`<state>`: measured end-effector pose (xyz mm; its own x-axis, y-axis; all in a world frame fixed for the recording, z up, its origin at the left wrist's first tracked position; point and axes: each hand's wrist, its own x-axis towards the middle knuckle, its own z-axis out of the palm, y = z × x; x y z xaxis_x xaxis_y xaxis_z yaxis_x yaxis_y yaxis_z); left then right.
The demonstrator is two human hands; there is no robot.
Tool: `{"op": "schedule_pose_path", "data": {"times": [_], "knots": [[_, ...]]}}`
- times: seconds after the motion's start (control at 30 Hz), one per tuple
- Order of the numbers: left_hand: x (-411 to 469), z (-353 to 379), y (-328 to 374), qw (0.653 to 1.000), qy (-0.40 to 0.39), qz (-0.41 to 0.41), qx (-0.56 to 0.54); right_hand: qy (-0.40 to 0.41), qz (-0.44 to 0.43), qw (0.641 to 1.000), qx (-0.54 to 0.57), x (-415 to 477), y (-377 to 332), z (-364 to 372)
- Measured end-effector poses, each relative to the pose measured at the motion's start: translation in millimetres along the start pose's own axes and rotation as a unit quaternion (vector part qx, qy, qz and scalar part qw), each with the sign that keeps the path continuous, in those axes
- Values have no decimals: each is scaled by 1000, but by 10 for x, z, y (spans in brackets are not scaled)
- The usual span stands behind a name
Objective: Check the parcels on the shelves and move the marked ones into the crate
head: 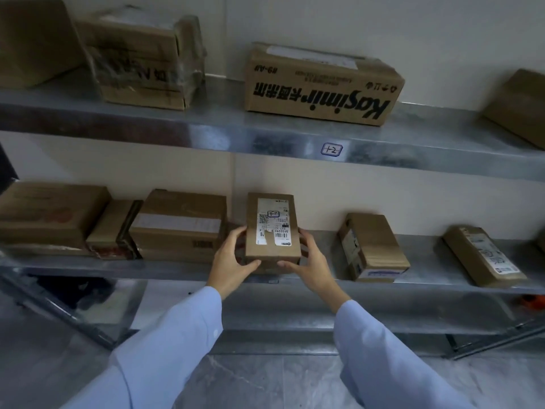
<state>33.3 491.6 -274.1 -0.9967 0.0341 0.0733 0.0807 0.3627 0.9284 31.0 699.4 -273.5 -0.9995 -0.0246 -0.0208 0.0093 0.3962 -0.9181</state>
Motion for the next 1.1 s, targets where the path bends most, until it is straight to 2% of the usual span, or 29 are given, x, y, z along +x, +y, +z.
{"op": "schedule_pose_path", "data": {"times": [0.47, 0.6, 0.67, 0.8, 0.9, 0.97, 1.1], "knots": [[65, 187, -427, 996, 2, -83, 23, -33, 24, 999, -4, 230, 512, 187], [62, 173, -316, 993, 10, -88, 74, -71, 33, 997, 2, 267, 481, 114], [31, 123, -222, 989, 22, -64, 128, -89, 42, 995, -2, 267, 418, 64], [-57, -83, -9, 948, 43, 25, 314, -59, 24, 994, -86, 331, 188, 9], [-89, -281, 50, 909, 73, 49, 407, -50, -36, 967, -247, 398, -66, 36], [-94, -446, 47, 888, 91, 47, 448, -54, -64, 948, -306, 421, -232, 111], [-55, -841, -39, 873, 102, 4, 476, -76, -95, 932, -342, 442, -473, 356]]}}
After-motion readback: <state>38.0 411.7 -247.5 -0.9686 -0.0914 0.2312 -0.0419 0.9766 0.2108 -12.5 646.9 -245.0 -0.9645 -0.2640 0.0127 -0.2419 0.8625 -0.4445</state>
